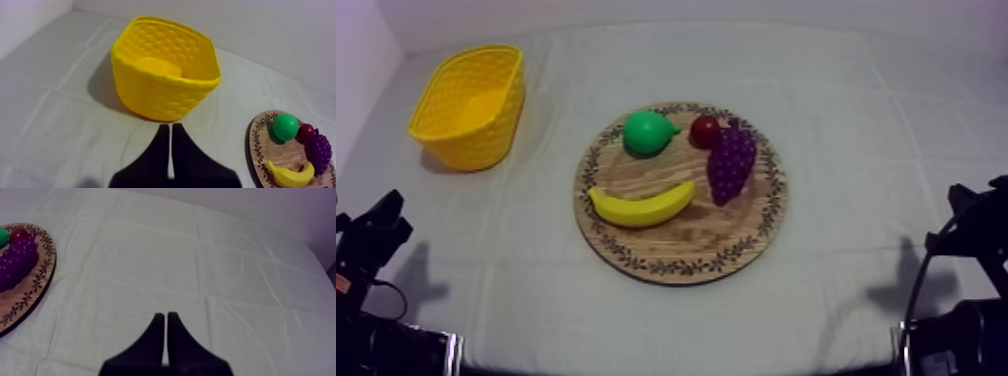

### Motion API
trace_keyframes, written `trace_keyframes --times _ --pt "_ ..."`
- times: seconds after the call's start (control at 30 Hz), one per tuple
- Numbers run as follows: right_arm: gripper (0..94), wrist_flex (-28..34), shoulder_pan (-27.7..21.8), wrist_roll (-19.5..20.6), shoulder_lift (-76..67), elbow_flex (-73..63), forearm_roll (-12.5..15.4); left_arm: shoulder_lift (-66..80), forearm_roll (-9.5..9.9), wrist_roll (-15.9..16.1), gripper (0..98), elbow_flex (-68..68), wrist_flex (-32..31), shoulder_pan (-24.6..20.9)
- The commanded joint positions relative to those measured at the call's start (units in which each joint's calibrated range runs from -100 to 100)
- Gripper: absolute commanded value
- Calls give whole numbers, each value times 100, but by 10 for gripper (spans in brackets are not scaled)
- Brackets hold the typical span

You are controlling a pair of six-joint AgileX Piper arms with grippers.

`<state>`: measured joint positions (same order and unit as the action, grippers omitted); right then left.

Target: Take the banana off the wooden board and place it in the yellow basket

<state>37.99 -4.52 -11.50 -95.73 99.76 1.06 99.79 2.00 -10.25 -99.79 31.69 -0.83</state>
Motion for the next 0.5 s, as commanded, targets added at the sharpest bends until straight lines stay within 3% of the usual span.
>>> trace_keyframes --times 0.0,0.47 --pt "3 -1 0 -1 -2 2 -1 3 3 -1 1 1 0 0" --pt "3 -1 0 -1 -2 2 -1 3 3 31 1 1 0 0"
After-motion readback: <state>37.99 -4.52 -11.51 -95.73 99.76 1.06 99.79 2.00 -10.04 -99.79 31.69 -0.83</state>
